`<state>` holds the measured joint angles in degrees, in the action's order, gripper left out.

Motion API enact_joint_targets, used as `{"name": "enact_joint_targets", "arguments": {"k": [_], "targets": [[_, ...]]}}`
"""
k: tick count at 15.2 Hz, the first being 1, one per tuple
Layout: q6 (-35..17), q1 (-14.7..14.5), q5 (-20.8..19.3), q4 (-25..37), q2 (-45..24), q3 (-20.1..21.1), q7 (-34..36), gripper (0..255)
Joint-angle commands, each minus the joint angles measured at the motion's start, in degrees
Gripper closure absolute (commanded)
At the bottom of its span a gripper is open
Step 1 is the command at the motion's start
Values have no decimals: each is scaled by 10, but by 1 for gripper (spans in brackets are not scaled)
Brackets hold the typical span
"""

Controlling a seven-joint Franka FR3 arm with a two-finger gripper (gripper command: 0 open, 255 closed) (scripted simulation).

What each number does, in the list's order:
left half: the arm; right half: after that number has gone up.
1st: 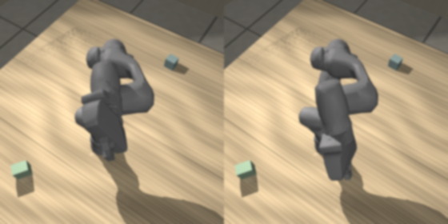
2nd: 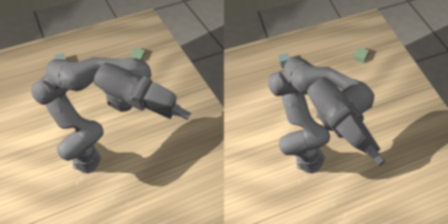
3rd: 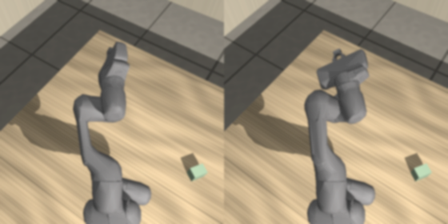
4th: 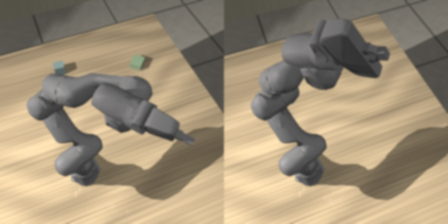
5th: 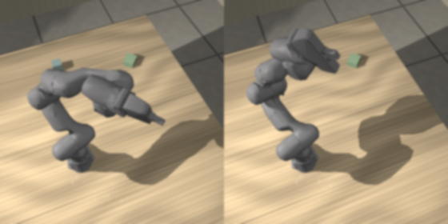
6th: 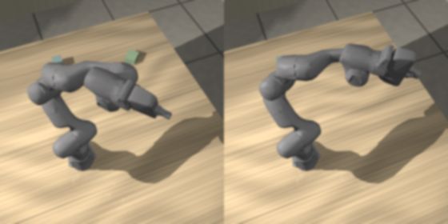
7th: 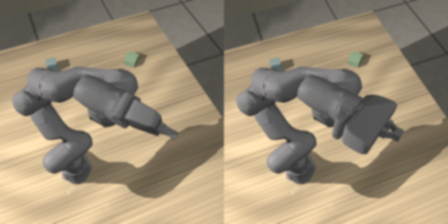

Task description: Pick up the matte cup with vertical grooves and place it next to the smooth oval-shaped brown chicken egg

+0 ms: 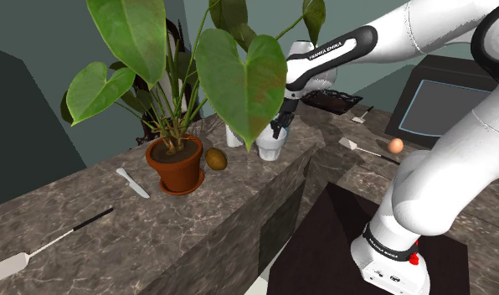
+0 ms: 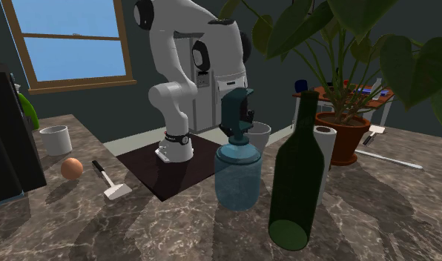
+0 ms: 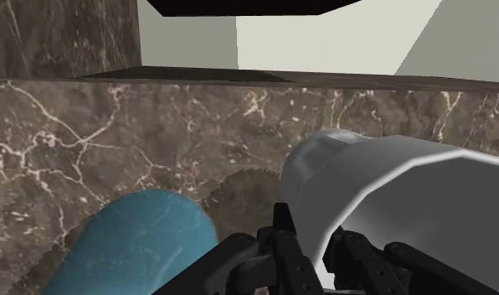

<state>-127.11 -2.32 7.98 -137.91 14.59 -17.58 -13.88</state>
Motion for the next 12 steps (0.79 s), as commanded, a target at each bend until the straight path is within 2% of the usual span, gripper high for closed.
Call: {"name": "enact_joint_targets", "arguments": {"k": [1, 12], "targets": [[16, 2, -5, 8, 9, 1, 5, 255], [103, 5, -19, 67, 39, 9, 27, 255]]}}
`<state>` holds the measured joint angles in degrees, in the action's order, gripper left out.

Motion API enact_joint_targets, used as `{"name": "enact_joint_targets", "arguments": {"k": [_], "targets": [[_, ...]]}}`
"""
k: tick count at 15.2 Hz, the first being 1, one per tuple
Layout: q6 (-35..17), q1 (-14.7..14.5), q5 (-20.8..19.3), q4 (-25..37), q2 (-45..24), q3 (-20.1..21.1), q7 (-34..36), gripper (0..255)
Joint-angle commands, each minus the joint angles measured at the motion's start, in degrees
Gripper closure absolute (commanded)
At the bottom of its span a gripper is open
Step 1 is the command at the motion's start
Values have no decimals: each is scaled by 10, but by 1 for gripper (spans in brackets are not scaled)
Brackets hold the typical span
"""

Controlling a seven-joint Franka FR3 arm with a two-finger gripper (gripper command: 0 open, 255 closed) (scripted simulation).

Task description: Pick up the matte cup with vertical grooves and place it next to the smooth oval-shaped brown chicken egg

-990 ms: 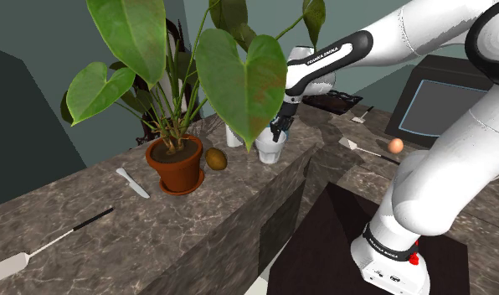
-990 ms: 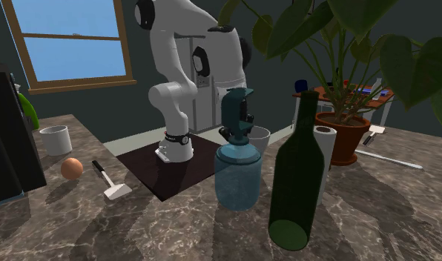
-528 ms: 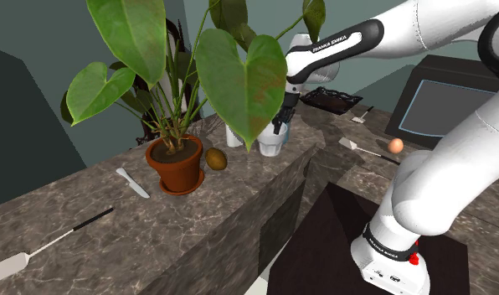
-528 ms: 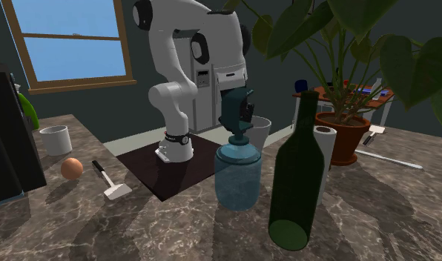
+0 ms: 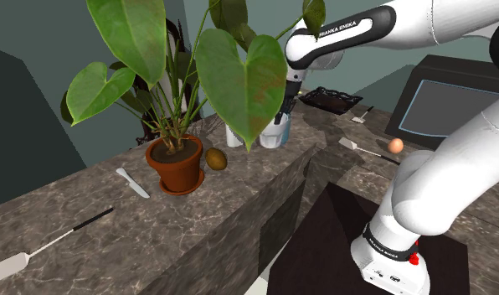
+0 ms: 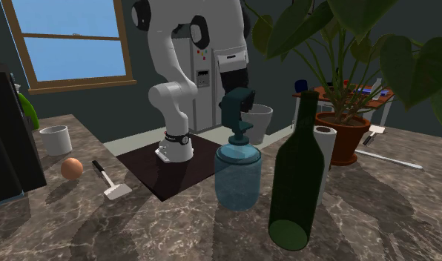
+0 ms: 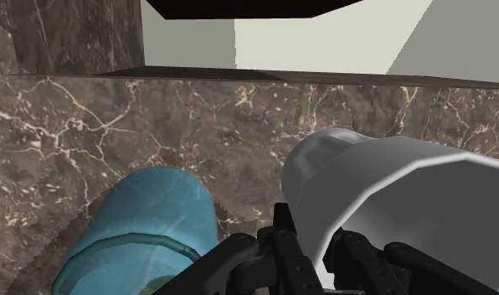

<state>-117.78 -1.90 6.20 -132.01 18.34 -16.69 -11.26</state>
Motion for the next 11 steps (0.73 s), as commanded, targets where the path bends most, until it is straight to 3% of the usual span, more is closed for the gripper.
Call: {"name": "enact_joint_targets", "arguments": {"k": [1, 11], "targets": [[17, 1, -2, 14, 4, 0, 3, 255], [94, 1, -7, 81, 15, 5, 17, 255]]}}
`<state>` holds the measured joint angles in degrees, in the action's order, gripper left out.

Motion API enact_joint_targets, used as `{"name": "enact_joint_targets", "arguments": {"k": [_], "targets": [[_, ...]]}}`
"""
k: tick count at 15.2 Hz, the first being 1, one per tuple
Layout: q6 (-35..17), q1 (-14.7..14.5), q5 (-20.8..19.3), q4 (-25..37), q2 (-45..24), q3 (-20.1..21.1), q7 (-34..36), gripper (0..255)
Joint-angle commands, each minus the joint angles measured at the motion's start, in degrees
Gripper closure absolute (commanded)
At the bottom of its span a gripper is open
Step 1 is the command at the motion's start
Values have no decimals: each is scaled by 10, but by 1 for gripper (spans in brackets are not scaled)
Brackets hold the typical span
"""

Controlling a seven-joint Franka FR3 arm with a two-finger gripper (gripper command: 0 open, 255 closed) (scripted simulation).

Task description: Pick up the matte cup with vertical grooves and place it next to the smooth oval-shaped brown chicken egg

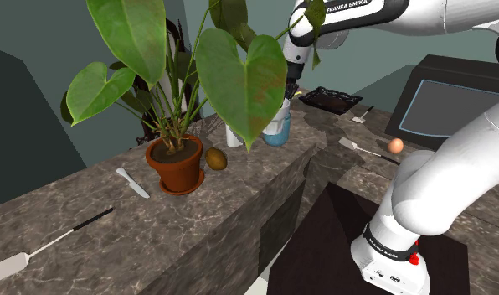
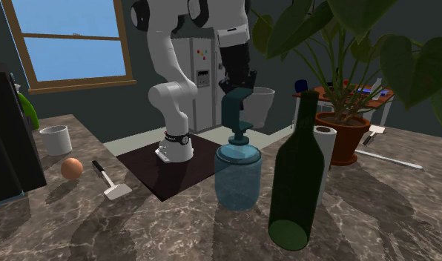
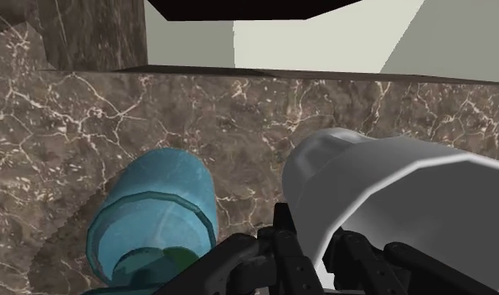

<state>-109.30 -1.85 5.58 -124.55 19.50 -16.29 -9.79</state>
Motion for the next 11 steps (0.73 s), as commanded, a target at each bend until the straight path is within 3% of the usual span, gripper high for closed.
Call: {"name": "enact_joint_targets", "arguments": {"k": [1, 11], "targets": [[11, 0, -1, 7, 4, 1, 3, 255], [48, 54, -34, 16, 17, -95, -129, 255]]}}
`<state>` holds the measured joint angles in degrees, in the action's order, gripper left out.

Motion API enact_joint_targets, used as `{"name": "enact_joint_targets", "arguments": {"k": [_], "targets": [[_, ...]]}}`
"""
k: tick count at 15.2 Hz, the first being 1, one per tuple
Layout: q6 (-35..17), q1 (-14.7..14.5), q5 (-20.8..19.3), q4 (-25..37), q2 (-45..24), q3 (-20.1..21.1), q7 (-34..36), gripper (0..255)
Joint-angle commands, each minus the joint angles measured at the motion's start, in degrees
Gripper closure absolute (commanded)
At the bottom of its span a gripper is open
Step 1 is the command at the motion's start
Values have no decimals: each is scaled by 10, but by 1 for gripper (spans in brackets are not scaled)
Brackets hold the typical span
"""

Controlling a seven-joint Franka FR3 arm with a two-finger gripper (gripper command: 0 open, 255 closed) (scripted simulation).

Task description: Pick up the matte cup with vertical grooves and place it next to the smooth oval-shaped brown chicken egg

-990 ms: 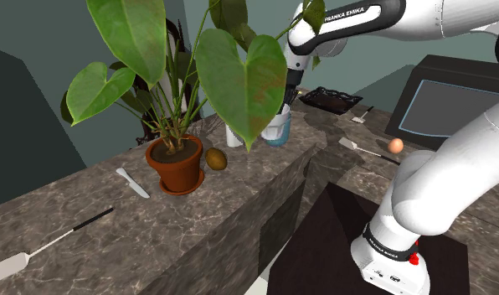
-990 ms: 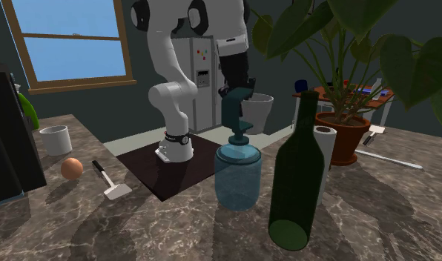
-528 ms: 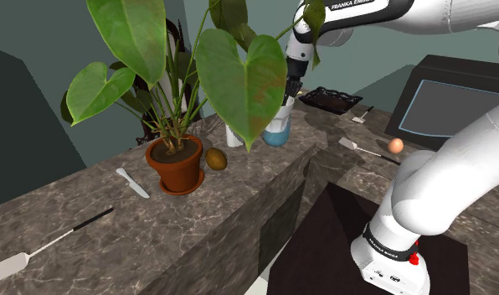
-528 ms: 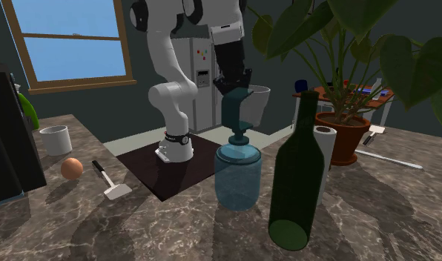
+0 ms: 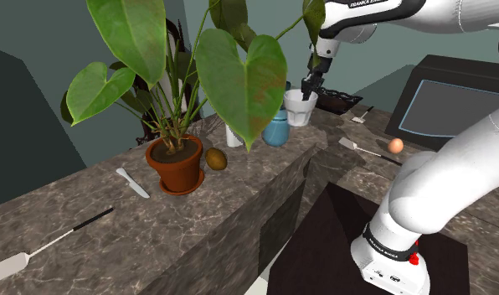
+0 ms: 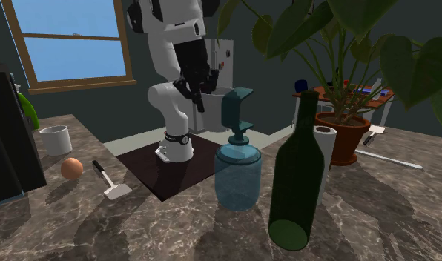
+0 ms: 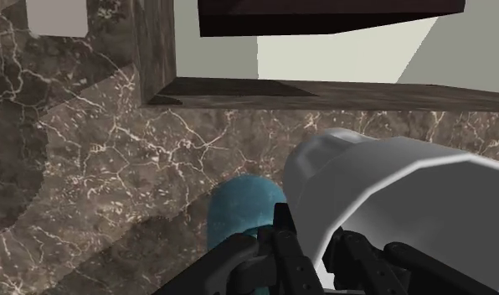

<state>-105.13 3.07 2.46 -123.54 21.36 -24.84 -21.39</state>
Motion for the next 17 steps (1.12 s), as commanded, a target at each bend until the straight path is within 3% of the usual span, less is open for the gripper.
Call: {"name": "enact_joint_targets", "arguments": {"k": [1, 10, 17], "targets": [[10, 9, -5, 10, -3, -20, -27, 255], [43, 43, -8, 79, -56, -122, -165, 255], [75, 67, 33, 169, -150, -212, -294, 255]]}}
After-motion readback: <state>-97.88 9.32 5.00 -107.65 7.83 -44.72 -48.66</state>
